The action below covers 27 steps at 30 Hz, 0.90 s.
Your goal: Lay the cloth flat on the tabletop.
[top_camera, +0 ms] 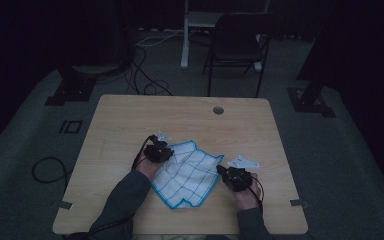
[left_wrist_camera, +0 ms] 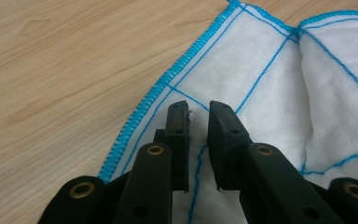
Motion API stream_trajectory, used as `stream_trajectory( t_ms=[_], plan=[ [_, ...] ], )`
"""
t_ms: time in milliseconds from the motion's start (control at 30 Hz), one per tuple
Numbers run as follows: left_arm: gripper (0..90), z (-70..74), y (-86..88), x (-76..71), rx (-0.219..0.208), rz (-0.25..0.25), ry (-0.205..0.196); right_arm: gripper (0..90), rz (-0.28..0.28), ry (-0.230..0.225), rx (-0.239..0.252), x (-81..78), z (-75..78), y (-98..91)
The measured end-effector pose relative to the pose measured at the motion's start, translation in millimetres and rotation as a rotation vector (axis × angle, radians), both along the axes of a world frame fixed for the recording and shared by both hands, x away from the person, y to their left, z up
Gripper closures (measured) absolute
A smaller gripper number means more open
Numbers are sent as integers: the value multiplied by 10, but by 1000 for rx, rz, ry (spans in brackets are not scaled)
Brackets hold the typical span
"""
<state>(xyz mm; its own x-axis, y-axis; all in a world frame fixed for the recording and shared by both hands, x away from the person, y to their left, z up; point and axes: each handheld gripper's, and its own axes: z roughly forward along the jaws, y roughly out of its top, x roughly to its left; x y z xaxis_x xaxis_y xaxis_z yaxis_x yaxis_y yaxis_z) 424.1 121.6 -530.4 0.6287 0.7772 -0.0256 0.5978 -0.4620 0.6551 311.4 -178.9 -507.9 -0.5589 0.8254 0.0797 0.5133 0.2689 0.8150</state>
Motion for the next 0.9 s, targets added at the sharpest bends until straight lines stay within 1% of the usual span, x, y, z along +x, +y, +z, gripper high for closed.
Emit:
stream_trajectory(
  t_ms=[167, 300, 333, 500, 600, 700, 767, 900],
  plan=[
    [791, 1, 63, 51, -6, 27, 5, 895, -5, -1, -3, -11, -1, -26],
    [791, 5, 112, 91, -2, 55, 5, 895, -4, -1, -2, -16, -1, -35],
    [791, 3, 124, 100, -9, 68, 7, 895, -2, -1, -5, -17, -3, -35],
    [792, 5, 155, 115, -10, 97, 9, 895, 2, 4, -10, -10, -19, -25],
    [792, 2, 173, 117, -16, 108, 9, 896, 2, 8, -24, 28, -31, -23],
    [791, 0, 193, 119, -23, 115, 9, 896, 0, 6, -49, 82, -31, -31],
    [791, 6, 207, 116, -24, 121, 18, 896, -4, 6, -65, 139, -35, -44],
    [786, 1, 245, 81, -31, 134, 16, 896, -7, 8, -96, 252, -64, -57]
  ],
)
